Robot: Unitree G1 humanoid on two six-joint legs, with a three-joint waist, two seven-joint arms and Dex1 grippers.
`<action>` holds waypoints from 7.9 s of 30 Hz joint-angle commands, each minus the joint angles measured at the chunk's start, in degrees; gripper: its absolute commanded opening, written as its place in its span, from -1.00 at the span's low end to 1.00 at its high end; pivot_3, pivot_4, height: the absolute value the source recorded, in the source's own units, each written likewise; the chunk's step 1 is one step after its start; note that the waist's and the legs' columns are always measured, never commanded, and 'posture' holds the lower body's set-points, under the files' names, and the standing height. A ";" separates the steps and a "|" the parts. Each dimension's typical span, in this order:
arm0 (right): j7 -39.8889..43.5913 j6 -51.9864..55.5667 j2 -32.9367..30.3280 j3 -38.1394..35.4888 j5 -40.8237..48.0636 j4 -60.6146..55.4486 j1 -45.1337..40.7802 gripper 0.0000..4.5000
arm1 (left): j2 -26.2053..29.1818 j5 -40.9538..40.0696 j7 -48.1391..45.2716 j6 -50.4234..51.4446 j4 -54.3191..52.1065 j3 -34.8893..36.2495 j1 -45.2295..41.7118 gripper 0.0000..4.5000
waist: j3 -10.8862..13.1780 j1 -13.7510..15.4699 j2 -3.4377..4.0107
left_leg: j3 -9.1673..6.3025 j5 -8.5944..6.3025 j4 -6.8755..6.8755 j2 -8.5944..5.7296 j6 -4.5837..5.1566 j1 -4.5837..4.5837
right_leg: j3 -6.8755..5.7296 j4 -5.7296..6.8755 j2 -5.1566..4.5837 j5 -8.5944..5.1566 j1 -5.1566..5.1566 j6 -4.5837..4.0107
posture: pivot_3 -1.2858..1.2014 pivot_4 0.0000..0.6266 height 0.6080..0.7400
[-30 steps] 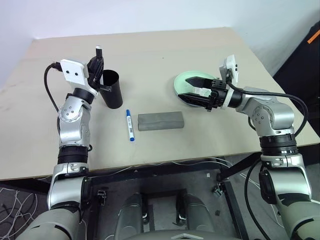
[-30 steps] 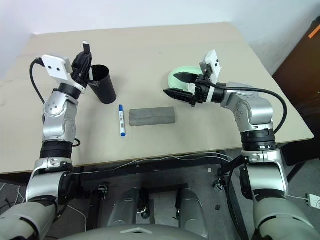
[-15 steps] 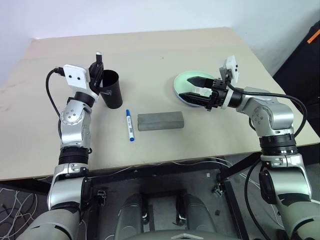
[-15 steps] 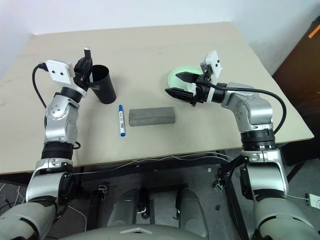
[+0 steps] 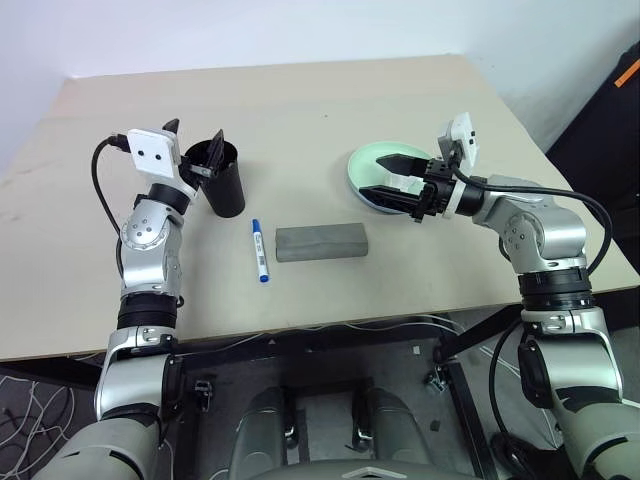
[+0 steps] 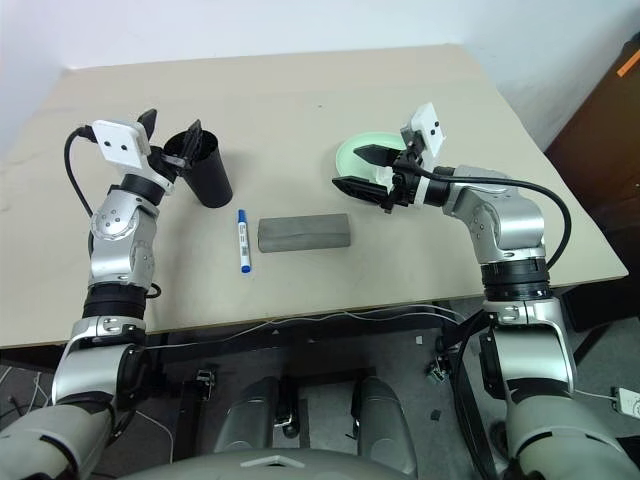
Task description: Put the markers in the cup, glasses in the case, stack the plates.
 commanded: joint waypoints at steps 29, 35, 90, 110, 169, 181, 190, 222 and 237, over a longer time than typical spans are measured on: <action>9.50 -3.29 -0.12 0.31 0.15 3.31 -3.64 1.00 | 2.30 -15.95 12.52 86.55 -64.12 -0.75 4.33 0.71 | 0.01 0.04 0.00 | -0.09 -0.02 0.01 0.01 -0.06 0.06 | 0.01 0.03 0.08 0.00 0.08 0.02 | 0.03 -0.52 0.41; 8.07 -4.98 0.27 1.18 -1.99 4.94 -4.18 1.00 | -1.22 -13.16 18.09 103.52 -66.96 -3.25 2.87 0.71 | 0.01 -0.03 -0.01 | -0.11 -0.03 0.03 -0.01 -0.07 0.06 | 0.01 0.02 0.09 -0.01 0.09 0.01 | 0.03 -0.52 0.41; 4.16 -8.74 -0.44 0.47 -4.90 7.13 -2.94 1.00 | -3.04 -31.86 54.43 106.87 -45.71 -3.55 4.41 -0.87 | 0.00 -0.22 -0.02 | -0.18 -0.02 0.04 -0.02 -0.13 0.19 | 0.02 0.13 0.08 0.00 0.13 -0.24 | 0.03 -0.52 0.41; 4.14 -9.29 0.13 0.84 -5.33 8.08 -3.51 1.00 | -0.12 -23.43 28.07 89.94 -58.06 -6.24 4.27 -0.87 | 0.05 -0.03 -0.08 | -0.18 0.03 -0.01 0.00 -0.23 0.05 | 0.01 -0.04 0.16 0.06 0.04 -0.23 | 0.03 -0.52 0.41; 4.33 -6.84 -0.73 0.84 -3.04 -0.53 1.13 1.00 | 3.98 -0.01 2.14 16.21 -15.65 -0.98 2.42 -0.87 | 0.05 0.02 -0.07 | -0.07 0.04 -0.07 0.07 -0.18 0.00 | 0.01 -0.12 0.17 0.09 0.00 -0.17 | 0.03 -0.52 0.41; 4.13 -7.57 -0.83 1.11 -3.72 -0.66 1.30 1.00 | 3.65 -0.31 2.07 15.33 -14.75 -0.83 2.87 -0.17 | 0.05 0.03 -0.07 | -0.09 0.03 -0.07 0.07 -0.19 0.00 | 0.01 -0.12 0.17 0.09 0.00 -0.18 | 0.03 -0.52 0.41; 3.85 -6.98 -0.82 1.29 -3.73 -1.27 1.00 1.00 | 2.46 -2.01 2.24 16.04 -16.66 0.07 3.20 0.98 | 0.05 0.02 -0.07 | -0.07 0.04 -0.07 0.08 -0.18 0.00 | 0.01 -0.12 0.17 0.09 0.00 -0.18 | 0.03 -0.52 0.41; 5.62 -2.65 -5.25 -2.48 -0.75 -3.16 6.78 1.00 | 13.43 -20.72 -23.57 28.44 -46.17 3.34 30.67 0.98 | 0.06 -0.02 -0.04 | -0.05 -0.02 -0.25 0.27 -0.20 -0.01 | 0.01 -0.32 0.10 -0.02 -0.09 -0.37 | 0.03 -0.52 0.41; 1.55 0.23 -6.42 -6.54 4.33 -14.68 17.24 1.00 | 15.28 -19.63 -31.48 25.89 -40.44 3.42 32.85 0.98 | 0.06 -0.08 -0.04 | -0.01 -0.01 -0.78 0.24 -0.22 0.07 | 0.02 -0.62 0.11 0.00 -0.19 -0.43 | 0.03 -0.52 0.41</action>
